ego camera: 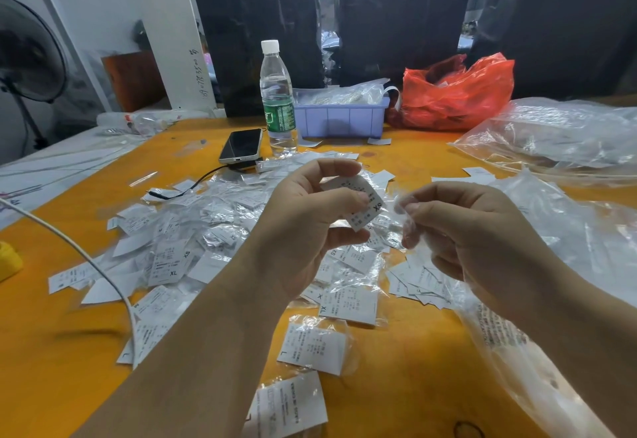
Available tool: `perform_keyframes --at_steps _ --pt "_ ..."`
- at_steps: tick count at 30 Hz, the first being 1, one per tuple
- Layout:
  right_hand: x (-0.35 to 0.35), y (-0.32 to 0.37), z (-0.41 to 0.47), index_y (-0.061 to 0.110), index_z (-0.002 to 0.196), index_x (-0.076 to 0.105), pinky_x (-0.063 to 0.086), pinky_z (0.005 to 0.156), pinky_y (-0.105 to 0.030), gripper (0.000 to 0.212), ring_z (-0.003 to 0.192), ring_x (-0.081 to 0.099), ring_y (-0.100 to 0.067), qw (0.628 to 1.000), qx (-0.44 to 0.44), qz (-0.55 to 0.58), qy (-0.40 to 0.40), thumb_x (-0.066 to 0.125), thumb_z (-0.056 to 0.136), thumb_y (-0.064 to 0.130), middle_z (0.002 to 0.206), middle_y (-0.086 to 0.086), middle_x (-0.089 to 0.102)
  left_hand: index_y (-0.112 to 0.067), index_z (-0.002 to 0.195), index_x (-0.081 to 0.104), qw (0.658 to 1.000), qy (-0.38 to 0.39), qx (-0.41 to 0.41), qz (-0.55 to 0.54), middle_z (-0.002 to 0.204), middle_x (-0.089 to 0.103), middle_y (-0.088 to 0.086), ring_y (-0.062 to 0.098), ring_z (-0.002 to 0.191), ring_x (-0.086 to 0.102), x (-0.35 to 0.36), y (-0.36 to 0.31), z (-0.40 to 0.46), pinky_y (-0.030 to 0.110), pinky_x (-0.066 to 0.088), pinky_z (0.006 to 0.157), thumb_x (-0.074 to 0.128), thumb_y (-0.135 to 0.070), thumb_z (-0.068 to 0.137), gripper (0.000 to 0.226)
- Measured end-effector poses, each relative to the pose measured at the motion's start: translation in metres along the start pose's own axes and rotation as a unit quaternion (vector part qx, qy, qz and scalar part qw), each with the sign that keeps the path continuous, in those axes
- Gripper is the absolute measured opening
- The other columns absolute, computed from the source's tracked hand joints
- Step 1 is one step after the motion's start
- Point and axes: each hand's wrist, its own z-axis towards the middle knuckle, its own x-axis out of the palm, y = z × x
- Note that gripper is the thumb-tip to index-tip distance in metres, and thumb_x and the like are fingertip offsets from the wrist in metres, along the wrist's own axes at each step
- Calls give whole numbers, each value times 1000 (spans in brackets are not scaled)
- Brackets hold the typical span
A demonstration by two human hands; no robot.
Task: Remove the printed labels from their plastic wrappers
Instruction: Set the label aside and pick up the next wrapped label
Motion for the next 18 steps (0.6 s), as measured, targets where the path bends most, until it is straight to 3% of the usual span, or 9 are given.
perform_keyframes --at_steps 6,13,18 --pt "-1 0 0 12 78 73 18 42 -26 14 41 26 -15 1000 -7 -9 15 64 84 4 52 -5 58 -17 94 67 1000 7 -4 23 71 68 0 15 61 64 0 0 -1 23 47 42 60 8 84 29" --pt "0 0 0 14 82 76 25 37 -16 15 36 28 -9 999 -8 -10 46 72 77 1 57 -8 60 -17 96 66 1000 -1 -17 18 69 68 1 14 58 63 1 -1 -1 23 46 41 60 7 85 28" --pt "1 0 -1 15 84 75 27 36 -17 18 36 34 -6 998 -12 -17 61 81 70 5 58 -8 60 -16 98 65 1000 3 -15 22 70 68 1 16 59 62 1 -1 -1 24 46 42 61 7 85 27"
